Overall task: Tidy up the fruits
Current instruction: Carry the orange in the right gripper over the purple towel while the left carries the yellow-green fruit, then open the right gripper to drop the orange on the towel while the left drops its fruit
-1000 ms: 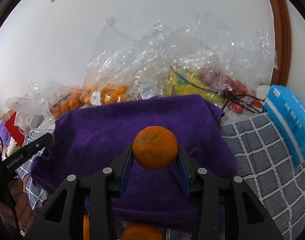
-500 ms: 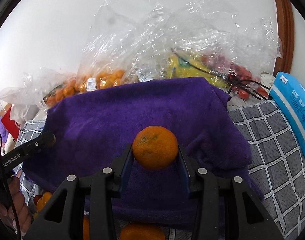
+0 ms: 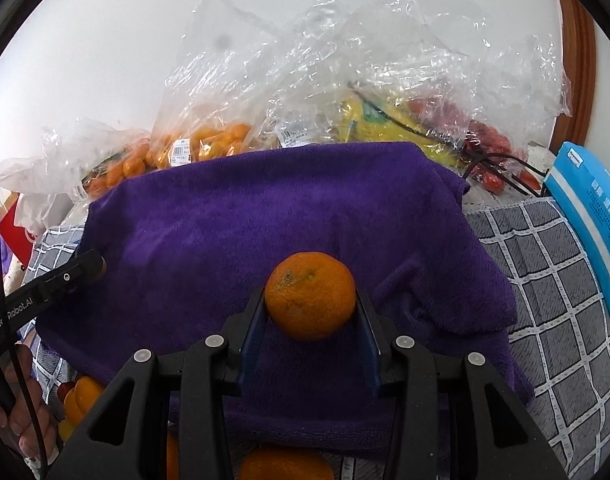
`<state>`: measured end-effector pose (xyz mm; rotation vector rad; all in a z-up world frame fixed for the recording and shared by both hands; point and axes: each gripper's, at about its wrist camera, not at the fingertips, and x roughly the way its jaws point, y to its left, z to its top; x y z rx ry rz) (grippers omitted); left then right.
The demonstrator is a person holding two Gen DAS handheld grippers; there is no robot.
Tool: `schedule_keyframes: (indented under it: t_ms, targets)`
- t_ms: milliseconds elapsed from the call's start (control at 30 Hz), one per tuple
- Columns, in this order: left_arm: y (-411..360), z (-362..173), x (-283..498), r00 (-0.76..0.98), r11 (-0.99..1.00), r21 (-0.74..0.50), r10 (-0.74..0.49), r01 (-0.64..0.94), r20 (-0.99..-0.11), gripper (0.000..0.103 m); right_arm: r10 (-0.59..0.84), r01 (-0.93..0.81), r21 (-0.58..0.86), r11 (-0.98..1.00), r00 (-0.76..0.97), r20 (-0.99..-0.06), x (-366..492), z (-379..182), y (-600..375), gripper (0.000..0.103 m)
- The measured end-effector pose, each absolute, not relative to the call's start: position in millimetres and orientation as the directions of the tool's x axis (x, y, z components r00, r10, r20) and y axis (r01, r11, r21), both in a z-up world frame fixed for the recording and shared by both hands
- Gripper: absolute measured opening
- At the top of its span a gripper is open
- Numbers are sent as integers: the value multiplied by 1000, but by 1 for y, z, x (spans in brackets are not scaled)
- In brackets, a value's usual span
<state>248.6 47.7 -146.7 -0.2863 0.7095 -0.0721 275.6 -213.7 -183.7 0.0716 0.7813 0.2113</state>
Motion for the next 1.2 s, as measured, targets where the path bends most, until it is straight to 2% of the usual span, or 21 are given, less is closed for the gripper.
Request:
schedule_keyframes:
  t_ms: [733, 800, 833, 1000, 1067, 1200]
  targets:
    - [47, -148, 249, 753, 963, -268, -160, -23, -638, 27, 193, -158, 115, 981, 682, -706, 275, -184, -210, 43]
    - [48, -148, 249, 754, 961, -274, -165, -20, -636, 27, 190, -157, 111, 981, 693, -696, 273, -182, -210, 46]
    - [49, -147, 248, 755, 960, -280, -171, -17, -633, 27, 187, -158, 106, 982, 701, -688, 271, -180, -210, 51]
    - [48, -145, 245, 765, 957, -291, -181, -9, -618, 39, 156, -151, 64, 987, 738, -656, 262, -169, -210, 59]
    - [49, -143, 243, 773, 957, -291, -178, -9, -609, 42, 155, -145, 69, 987, 745, -649, 260, -165, -210, 60]
    - [49, -138, 239, 794, 959, -281, -152, -25, -589, 43, 165, -144, 84, 986, 772, -614, 251, -155, -211, 60]
